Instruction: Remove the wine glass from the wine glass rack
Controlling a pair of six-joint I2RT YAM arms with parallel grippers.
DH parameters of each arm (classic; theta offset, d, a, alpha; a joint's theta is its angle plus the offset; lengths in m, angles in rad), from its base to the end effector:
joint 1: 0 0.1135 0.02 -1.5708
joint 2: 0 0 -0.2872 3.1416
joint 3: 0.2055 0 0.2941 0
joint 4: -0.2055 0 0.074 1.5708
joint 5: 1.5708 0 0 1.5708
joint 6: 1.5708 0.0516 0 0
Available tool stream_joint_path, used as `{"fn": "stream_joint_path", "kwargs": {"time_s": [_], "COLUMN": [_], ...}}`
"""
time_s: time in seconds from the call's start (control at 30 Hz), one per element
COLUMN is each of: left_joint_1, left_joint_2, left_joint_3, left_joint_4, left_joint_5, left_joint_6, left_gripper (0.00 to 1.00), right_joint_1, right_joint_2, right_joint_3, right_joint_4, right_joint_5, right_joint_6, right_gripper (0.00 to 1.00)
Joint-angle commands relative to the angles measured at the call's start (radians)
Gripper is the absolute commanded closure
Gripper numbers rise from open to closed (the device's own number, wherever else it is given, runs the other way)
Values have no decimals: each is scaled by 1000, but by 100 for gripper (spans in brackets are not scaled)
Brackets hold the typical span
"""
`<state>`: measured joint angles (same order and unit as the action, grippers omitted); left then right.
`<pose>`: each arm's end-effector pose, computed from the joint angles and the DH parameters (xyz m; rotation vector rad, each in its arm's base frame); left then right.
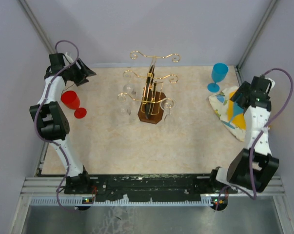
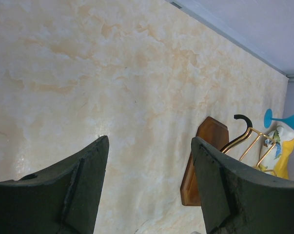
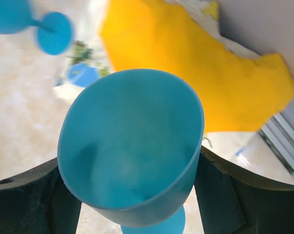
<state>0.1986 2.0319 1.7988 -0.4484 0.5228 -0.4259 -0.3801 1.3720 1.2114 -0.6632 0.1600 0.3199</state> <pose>0.5286 0.0801 0.2878 -0.4127 2.1998 -0.7101 0.3145 -0.1345 0.3166 0.8905 2.2203 -0.2198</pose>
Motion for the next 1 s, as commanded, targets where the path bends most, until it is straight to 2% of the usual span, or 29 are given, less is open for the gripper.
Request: {"fn": "stream_joint_path", "kwargs": {"time_s": [0.0, 0.17, 0.3, 0.53, 0.73, 0.97], "left_joint_1": [5, 4, 4, 4, 5, 4], "left_joint_2": [-38, -42, -37, -27, -10, -4], "left_joint_3": [-27, -32, -29, -26, -15, -15], "left_joint_4": [16, 23, 25, 29, 30, 27], "left_joint_5": [-10, -11, -10, 0, 6, 2], "left_joint_6": [13, 7, 3, -3, -4, -1], "left_gripper": [26, 25, 25, 25, 25, 25], "right_joint_1": [63, 172, 214, 216, 220, 237], "right_joint_2": [-157, -216, -248, -256, -263, -240], "right_joint_3": [-125, -248, -365, -529, -670, -722], "right_joint_4": [298, 493, 670, 1011, 1249, 1286], "right_joint_5": [-107, -19, -36, -105, -242, -300], "right_joint_6": [-63, -137, -195, -224, -222, -210], "right_gripper": [37, 42, 44, 46, 44, 43]}}
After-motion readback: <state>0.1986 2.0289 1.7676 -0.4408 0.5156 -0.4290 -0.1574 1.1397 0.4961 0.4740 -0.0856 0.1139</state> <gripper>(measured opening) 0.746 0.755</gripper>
